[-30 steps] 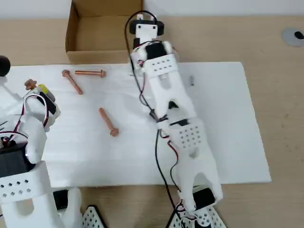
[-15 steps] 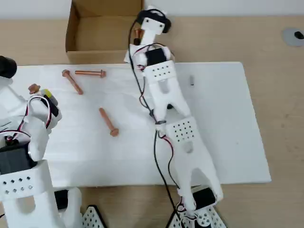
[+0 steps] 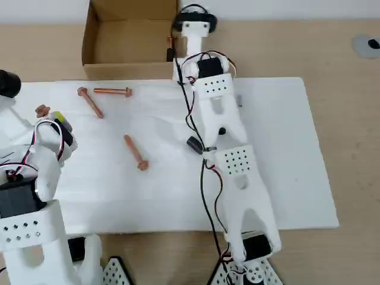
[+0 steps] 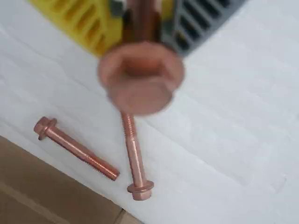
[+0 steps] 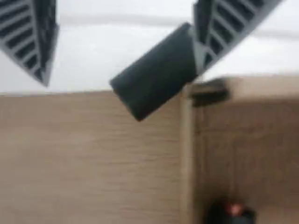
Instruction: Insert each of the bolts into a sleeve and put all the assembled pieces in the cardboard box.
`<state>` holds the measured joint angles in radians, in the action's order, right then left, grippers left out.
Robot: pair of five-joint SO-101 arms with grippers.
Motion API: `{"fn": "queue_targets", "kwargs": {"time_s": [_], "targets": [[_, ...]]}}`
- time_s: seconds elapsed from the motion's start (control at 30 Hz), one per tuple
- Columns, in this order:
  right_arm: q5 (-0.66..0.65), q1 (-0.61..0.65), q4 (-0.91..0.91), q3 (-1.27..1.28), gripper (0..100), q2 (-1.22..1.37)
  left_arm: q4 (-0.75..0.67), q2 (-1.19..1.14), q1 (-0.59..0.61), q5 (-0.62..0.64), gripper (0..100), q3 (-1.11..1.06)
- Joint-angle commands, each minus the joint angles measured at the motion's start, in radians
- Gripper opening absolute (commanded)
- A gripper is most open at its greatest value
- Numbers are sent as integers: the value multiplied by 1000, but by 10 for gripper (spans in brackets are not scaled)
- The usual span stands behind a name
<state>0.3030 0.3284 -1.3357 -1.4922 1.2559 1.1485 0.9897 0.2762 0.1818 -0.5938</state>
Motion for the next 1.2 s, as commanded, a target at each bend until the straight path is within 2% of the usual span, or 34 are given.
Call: {"fn": "queue_targets", "kwargs": {"time_s": [0.0,0.1,0.2,0.43,0.57,0.7,0.93,1.17], "targets": [[-236,12,2,-12,246,-21,-11,18,2,-5,6,6],[-371,13,-26,16,246,-25,-11,18,2,-5,6,6],[-411,16,-26,27,246,-30,-11,18,2,-5,6,5],[-410,19,-35,28,249,-24,-15,18,2,2,7,-6],[-410,54,-104,22,251,-30,-74,18,2,2,6,-71],[-407,88,-160,21,336,-27,-84,19,2,2,6,-91],[-405,73,-74,27,359,13,-109,19,2,-5,6,-97],[-427,59,-54,21,210,16,-123,18,2,-5,6,-92]]}}
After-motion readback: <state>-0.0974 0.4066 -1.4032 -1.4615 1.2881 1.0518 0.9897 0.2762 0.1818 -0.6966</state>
